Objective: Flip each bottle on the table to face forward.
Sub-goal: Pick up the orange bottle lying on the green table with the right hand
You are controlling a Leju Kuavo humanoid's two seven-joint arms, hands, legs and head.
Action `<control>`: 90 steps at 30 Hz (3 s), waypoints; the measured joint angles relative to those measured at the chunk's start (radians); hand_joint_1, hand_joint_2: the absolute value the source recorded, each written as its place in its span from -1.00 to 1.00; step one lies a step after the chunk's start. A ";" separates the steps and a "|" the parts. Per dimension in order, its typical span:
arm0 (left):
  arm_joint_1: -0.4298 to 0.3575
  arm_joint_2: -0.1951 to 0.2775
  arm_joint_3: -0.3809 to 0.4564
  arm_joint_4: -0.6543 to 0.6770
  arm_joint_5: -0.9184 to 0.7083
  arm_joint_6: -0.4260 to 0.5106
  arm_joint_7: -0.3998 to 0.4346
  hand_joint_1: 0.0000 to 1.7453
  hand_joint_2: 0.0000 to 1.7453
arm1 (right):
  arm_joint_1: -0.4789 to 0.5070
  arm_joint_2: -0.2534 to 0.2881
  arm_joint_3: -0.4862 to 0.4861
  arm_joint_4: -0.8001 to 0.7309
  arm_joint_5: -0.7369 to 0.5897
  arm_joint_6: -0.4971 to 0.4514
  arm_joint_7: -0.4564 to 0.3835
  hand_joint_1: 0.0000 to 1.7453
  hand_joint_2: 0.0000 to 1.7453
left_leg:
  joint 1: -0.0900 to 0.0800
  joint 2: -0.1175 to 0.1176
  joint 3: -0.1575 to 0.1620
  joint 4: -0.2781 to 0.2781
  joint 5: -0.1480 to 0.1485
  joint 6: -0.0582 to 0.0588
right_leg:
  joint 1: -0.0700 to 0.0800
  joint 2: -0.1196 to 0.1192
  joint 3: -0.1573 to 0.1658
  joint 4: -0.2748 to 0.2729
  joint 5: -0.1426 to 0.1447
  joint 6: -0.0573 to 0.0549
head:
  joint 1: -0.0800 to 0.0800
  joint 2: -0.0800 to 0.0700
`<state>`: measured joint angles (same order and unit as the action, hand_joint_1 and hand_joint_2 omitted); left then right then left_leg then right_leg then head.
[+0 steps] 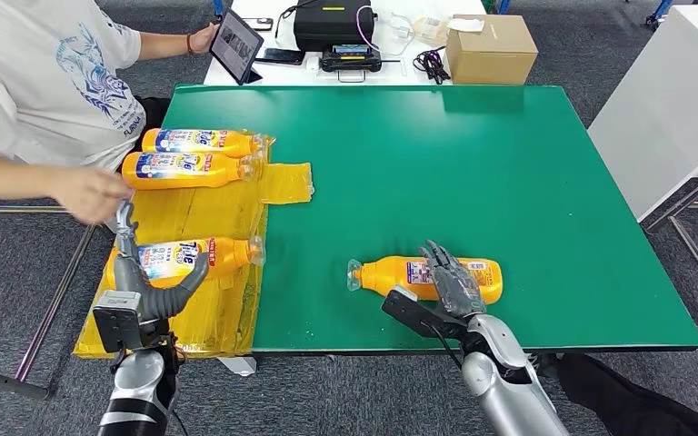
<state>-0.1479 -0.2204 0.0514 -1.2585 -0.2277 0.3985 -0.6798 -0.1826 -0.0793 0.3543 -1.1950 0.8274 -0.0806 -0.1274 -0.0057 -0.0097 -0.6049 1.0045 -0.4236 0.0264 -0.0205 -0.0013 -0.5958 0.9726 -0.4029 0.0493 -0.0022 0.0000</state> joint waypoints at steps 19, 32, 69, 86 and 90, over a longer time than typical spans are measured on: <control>0.003 -0.027 -0.032 0.090 0.018 -0.012 0.000 -1.00 1.00 | -0.051 -0.025 0.005 0.069 0.056 -0.004 0.046 -1.00 1.00 | 0.000 0.000 0.001 0.000 0.000 0.000 | 0.000 0.000 0.001 0.000 0.000 0.000 | 0.000 0.000; 0.004 -0.027 -0.030 0.114 0.015 -0.024 0.000 -1.00 1.00 | -0.101 -0.048 0.015 0.044 0.051 0.032 0.056 -1.00 1.00 | 0.000 0.000 0.000 0.000 0.000 0.000 | 0.000 0.000 0.000 0.000 0.000 0.000 | 0.000 0.000; -0.032 -0.027 -0.024 0.169 0.050 -0.054 0.000 -1.00 1.00 | -0.201 -0.042 0.103 0.275 0.033 0.070 0.071 -0.54 1.00 | 0.000 0.002 0.012 0.000 0.000 0.000 | 0.000 0.001 0.010 -0.001 0.001 0.000 | 0.000 0.000; -0.069 -0.027 -0.034 0.233 0.053 -0.061 0.000 -1.00 1.00 | -0.250 -0.150 0.142 0.304 -0.136 0.266 -0.003 1.00 1.00 | 0.000 0.000 0.019 0.000 0.000 0.001 | 0.000 0.000 0.017 -0.002 0.000 0.000 | 0.000 0.000; -0.070 -0.027 -0.045 0.247 0.055 -0.058 0.000 -1.00 1.00 | -0.261 -0.186 0.162 0.304 -0.190 0.304 -0.005 1.00 1.00 | 0.000 -0.001 0.020 0.000 -0.001 0.002 | 0.000 0.000 0.016 -0.003 -0.001 0.001 | 0.000 0.000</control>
<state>-0.2177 -0.2476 0.0059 -1.0117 -0.1730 0.3402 -0.6798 -0.4440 -0.2654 0.5161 -0.8914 0.6378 0.2236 -0.1322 -0.0058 -0.0103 -0.5851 1.0046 -0.4245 0.0282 -0.0204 -0.0011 -0.5793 0.9696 -0.4036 0.0500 -0.0022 0.0000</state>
